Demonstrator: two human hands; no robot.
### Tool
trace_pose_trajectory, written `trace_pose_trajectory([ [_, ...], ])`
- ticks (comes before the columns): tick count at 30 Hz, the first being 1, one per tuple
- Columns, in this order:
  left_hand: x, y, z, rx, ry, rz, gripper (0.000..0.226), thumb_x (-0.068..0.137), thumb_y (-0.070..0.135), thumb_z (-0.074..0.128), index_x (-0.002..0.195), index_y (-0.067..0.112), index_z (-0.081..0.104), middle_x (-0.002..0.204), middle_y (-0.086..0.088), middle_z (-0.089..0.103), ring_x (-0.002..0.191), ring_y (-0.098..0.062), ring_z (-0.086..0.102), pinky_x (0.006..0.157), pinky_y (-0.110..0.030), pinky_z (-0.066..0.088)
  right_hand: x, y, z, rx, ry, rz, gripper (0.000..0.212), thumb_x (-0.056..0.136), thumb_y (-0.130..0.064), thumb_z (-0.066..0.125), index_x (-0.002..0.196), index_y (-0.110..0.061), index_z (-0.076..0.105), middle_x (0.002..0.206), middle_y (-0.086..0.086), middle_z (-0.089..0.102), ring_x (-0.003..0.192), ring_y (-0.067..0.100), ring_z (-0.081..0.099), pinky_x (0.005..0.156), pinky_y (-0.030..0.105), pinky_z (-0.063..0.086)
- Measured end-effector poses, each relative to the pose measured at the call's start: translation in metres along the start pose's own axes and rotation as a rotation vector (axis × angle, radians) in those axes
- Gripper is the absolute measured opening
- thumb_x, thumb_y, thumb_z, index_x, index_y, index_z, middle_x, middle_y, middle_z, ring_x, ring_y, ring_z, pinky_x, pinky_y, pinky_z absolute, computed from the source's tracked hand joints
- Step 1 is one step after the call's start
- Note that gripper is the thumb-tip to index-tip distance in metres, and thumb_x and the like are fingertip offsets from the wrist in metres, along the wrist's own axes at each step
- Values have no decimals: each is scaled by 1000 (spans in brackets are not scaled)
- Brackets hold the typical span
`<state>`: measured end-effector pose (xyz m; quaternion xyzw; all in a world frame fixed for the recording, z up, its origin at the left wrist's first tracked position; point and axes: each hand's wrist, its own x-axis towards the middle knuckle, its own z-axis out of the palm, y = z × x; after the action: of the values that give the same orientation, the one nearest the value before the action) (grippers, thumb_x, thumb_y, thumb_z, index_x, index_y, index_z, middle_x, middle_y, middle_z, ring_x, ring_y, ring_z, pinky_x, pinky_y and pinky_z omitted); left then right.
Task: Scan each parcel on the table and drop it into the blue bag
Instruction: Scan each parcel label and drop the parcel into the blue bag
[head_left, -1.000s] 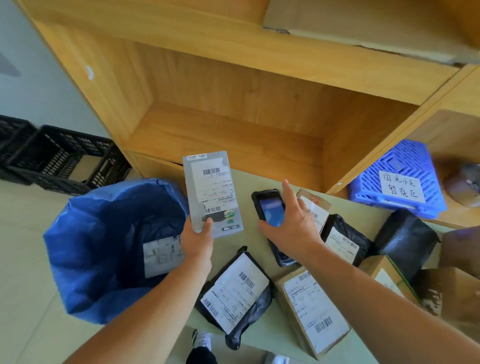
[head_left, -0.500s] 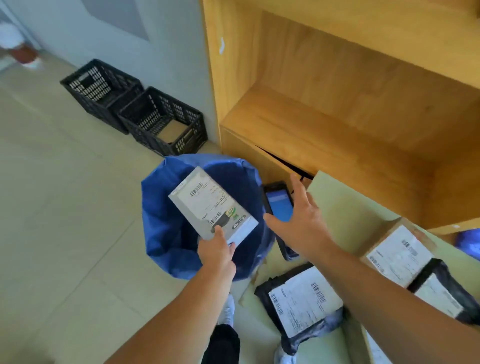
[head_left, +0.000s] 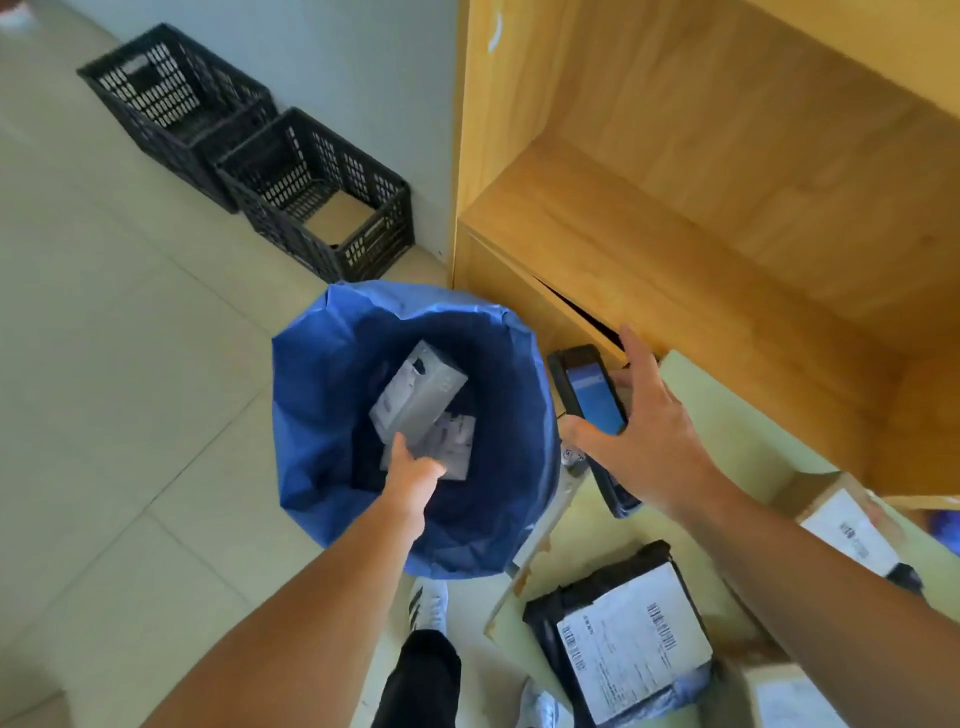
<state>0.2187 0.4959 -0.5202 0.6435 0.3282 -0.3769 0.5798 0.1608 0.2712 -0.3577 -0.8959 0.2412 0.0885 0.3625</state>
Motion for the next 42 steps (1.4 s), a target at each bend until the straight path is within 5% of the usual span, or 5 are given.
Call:
trace_pose_trajectory([
  [11,-25,17,13,123,29,97,77,100,8,54,163,34,20,166,1,33,149,-24,33,118,-43,24,-15,30,-4,6,40,69,108,84,-45,77,160,-42,0,147,-3,42,135,22,40,101,37,39],
  [15,-48,27,46,176,9,145,70,102,17,52,162,39,22,146,6,51,129,-22,49,110,-45,30,-35,49,-21,44,80,99,108,82,-49,77,159,-43,1,140,-2,46,128,22,45,98,38,43],
  [31,-152,-54,175,550,-319,425,70,94,20,61,158,28,35,157,2,46,140,-20,46,111,-40,35,-169,175,-89,110,263,263,107,84,-41,79,161,-37,4,154,5,36,138,27,39,104,38,39],
  [35,-167,-84,180,858,-319,521,73,96,25,64,159,28,28,156,-3,45,124,-17,51,91,-31,45,-200,199,-85,98,267,306,107,84,-45,77,161,-36,4,154,6,37,137,28,40,103,41,41],
  [42,-156,-129,159,1461,-234,679,110,78,63,75,161,27,14,157,-12,41,143,-35,42,110,-52,41,-234,224,-61,113,217,325,108,84,-46,77,160,-39,0,152,7,37,135,26,41,93,35,35],
])
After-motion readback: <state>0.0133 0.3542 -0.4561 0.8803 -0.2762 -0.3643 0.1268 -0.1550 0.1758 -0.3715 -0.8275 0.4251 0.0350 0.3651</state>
